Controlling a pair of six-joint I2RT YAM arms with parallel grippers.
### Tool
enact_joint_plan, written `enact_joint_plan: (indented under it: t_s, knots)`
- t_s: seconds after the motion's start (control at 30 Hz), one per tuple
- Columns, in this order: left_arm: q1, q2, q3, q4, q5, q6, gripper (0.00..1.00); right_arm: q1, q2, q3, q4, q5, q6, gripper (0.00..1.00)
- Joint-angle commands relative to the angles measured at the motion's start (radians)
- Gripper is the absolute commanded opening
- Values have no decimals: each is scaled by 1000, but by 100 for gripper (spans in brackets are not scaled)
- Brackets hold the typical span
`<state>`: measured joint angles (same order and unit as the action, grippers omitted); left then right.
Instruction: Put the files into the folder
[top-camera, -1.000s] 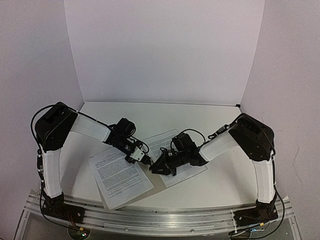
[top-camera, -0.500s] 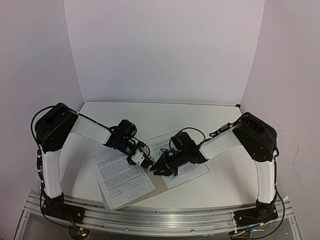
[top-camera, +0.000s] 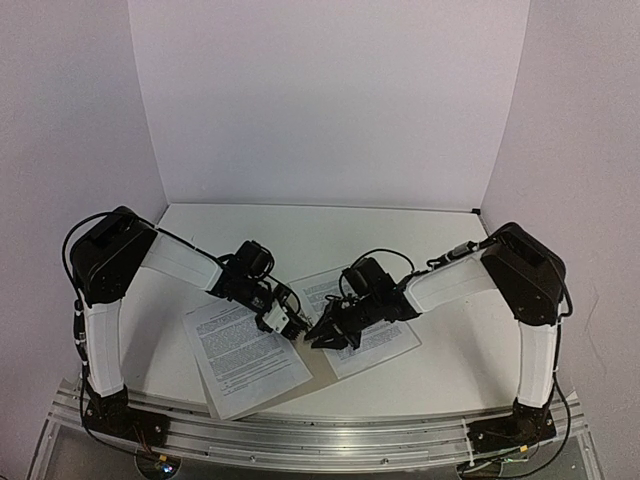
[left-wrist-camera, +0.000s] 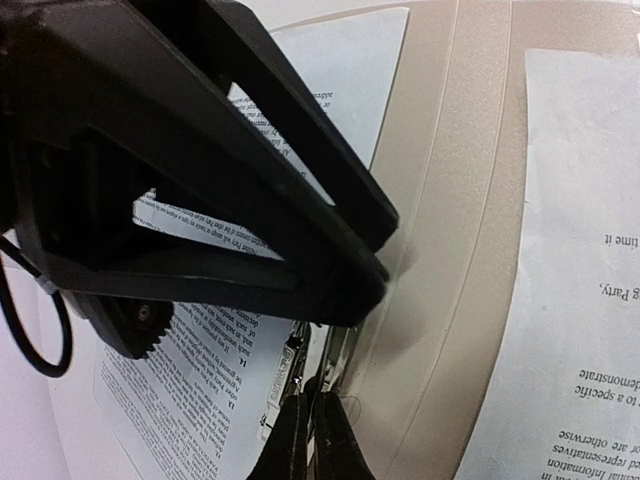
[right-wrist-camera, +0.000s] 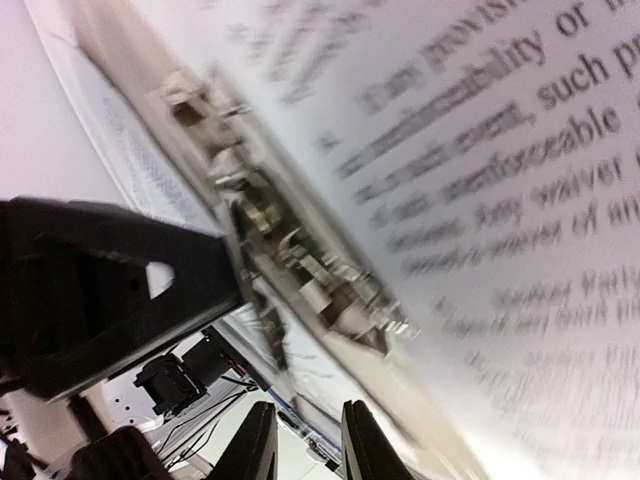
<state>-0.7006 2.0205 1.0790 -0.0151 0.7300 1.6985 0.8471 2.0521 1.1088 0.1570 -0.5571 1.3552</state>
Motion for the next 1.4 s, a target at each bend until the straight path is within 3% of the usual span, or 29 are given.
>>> enact_joint_plan:
  t_s: [0.0, 0.4, 0.57, 1.0, 1.13, 1.23, 1.37]
  knots:
    - [-14, 78, -70, -198, -153, 8, 3, 3, -106, 6, -44, 29, 20, 23]
    - [-16, 72, -77, -194, -156, 4, 3, -17, -48, 17, -110, 71, -38, 23]
    - [-16, 72, -73, -191, -153, -2, 3, -17, -14, 36, -111, 64, -61, 10]
    - [-16, 73, -71, -192, -155, -3, 3, -23, 6, 8, -111, 40, -87, 0]
    - [-9, 61, -58, -203, -158, -12, 24, -30, 25, -11, -111, 49, -115, 0]
    - [1, 47, -28, -214, -164, -53, 33, -33, 38, -15, -114, 57, -141, 0]
    - [9, 23, 0, -221, -153, -88, 35, -39, 34, -52, -114, 68, -140, 0]
